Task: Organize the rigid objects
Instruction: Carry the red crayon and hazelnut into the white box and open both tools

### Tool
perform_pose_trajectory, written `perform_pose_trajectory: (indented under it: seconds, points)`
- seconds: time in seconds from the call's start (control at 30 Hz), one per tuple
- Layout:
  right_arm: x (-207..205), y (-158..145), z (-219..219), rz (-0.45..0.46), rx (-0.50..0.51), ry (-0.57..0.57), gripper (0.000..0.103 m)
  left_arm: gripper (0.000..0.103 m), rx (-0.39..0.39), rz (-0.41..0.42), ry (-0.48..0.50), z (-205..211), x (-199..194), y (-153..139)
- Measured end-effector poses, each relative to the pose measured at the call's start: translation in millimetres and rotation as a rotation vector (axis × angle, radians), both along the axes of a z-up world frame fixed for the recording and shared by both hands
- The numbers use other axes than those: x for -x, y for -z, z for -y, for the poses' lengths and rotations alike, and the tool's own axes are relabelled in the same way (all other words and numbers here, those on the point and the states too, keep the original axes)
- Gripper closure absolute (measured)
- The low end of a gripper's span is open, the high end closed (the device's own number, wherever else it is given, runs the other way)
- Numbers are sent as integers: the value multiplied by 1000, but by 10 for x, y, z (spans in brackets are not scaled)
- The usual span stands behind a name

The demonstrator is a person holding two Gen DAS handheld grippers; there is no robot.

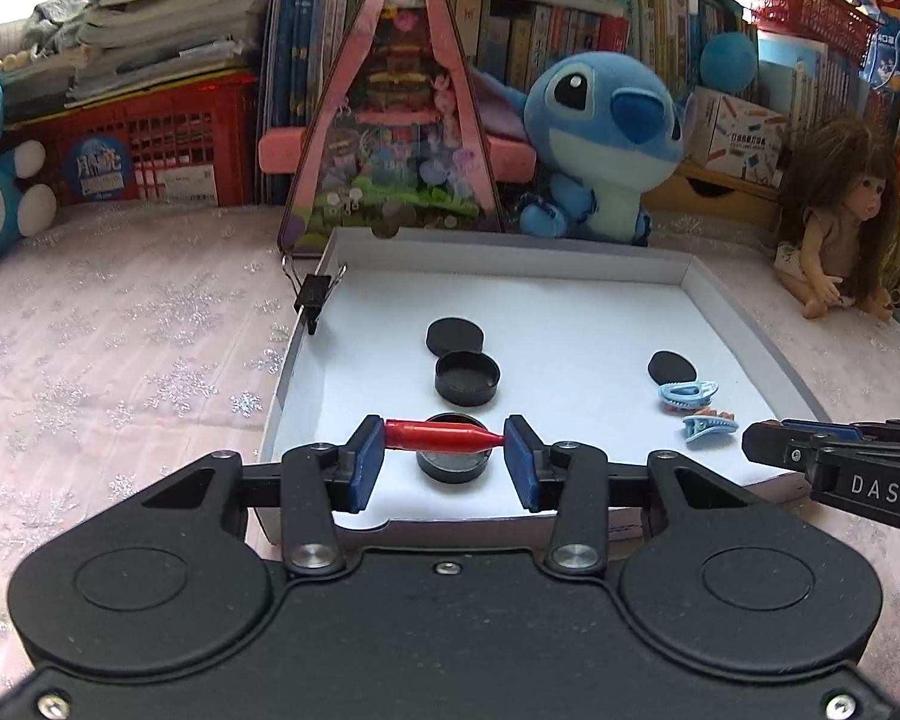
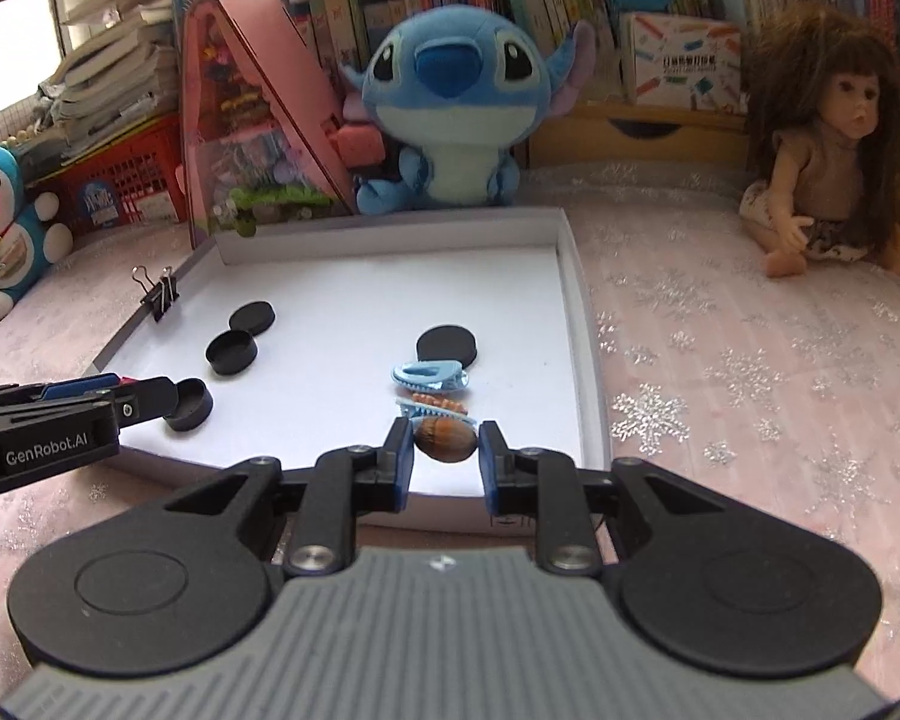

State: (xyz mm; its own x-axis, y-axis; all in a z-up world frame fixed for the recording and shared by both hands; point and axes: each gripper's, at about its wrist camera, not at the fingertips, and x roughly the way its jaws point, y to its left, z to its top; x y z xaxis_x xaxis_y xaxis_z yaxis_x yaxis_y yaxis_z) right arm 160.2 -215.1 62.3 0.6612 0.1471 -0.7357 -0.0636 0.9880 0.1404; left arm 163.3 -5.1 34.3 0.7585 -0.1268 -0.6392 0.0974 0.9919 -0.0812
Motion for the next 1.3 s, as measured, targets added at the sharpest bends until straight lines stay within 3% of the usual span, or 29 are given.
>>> perform_pose_trajectory:
  seconds: [0.13,0.23,0.53,1.0,1.1,1.17,1.3]
  points:
    - [-138,58,-5,-52,-4,-16,76,62,8,-48,11,4,-92,91]
    - [-223,101,20,-77,-32,-17,76,62,-17,-32,10,33,-117,118]
    - [-422,145,2,-65,-35,-15,76,62,5,-18,-5,36,-392,161]
    - [-732,192,104,-76,-67,40,75,62,-46,-37,-48,24,-845,236]
    - [-704,182,115,-63,-77,44,70,61,-48,-29,-49,29,-808,240]
    - [-683,169,130,-58,-93,50,55,51,-54,-26,-49,42,-775,235]
    - [-620,116,139,-32,-101,41,50,41,-70,-8,-51,61,-684,192]
